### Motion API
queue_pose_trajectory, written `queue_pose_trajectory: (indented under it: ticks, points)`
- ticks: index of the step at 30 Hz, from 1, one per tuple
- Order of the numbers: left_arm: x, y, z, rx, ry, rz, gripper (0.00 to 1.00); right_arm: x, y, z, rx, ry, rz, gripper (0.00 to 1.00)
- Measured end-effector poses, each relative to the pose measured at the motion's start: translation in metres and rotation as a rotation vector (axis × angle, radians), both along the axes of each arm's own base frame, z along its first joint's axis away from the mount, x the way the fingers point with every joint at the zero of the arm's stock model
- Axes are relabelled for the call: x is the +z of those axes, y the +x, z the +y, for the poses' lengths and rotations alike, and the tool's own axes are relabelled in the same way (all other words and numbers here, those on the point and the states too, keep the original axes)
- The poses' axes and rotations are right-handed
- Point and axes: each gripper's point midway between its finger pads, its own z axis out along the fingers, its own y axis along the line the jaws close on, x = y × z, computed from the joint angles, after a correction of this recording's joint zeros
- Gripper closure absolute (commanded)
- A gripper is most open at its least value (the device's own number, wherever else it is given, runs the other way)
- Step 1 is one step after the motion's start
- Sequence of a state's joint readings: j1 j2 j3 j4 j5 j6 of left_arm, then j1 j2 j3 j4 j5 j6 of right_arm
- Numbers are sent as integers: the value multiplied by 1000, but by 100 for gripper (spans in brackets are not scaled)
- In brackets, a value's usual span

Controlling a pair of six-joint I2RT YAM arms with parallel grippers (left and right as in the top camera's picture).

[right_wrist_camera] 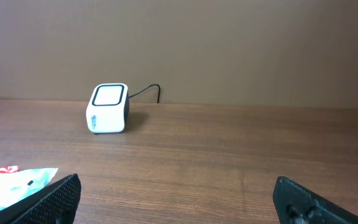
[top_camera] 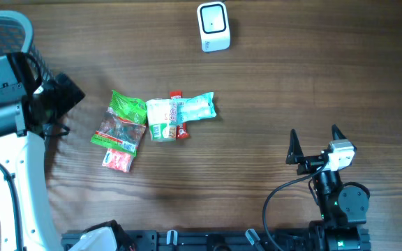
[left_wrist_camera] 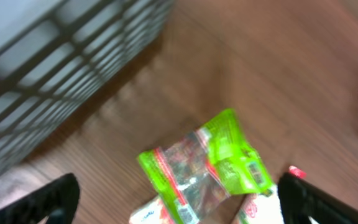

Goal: Scan the item barcode
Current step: 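Move the left gripper back toward the basket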

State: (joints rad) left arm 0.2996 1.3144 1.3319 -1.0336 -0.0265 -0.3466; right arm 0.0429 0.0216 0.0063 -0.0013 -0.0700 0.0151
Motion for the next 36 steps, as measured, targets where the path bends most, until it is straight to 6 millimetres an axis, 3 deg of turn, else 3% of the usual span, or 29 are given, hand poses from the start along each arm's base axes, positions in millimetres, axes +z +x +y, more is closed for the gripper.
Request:
queue_pose_trajectory:
  ticks: [1,5,8,12,22,26,28,29,31,36]
  points:
    - [12,19,0,-62,36,-80,62,0,0,0,0,0,0,0]
    - [47,59,9,-152,158,-270,66,0,0,0,0,0,1,0]
    - [37,74,13,-171,172,-262,67,0,0,0,0,0,1,0]
    - [4,102,24,-176,165,-223,72,0,0,0,0,0,1,0]
    - [31,125,43,-233,305,-338,70,0,0,0,0,0,1,0]
    - [37,128,45,-238,322,-362,58,0,0,0,0,0,1,0]
    - [39,129,45,-242,326,-369,47,0,0,0,0,0,1,0]
    - [39,130,42,-254,318,-375,36,0,0,0,0,0,1,0]
    - [43,135,29,-320,268,-423,0,0,0,0,0,0,1,0]
    - [45,139,13,-391,209,-461,0,0,0,0,0,0,1,0]
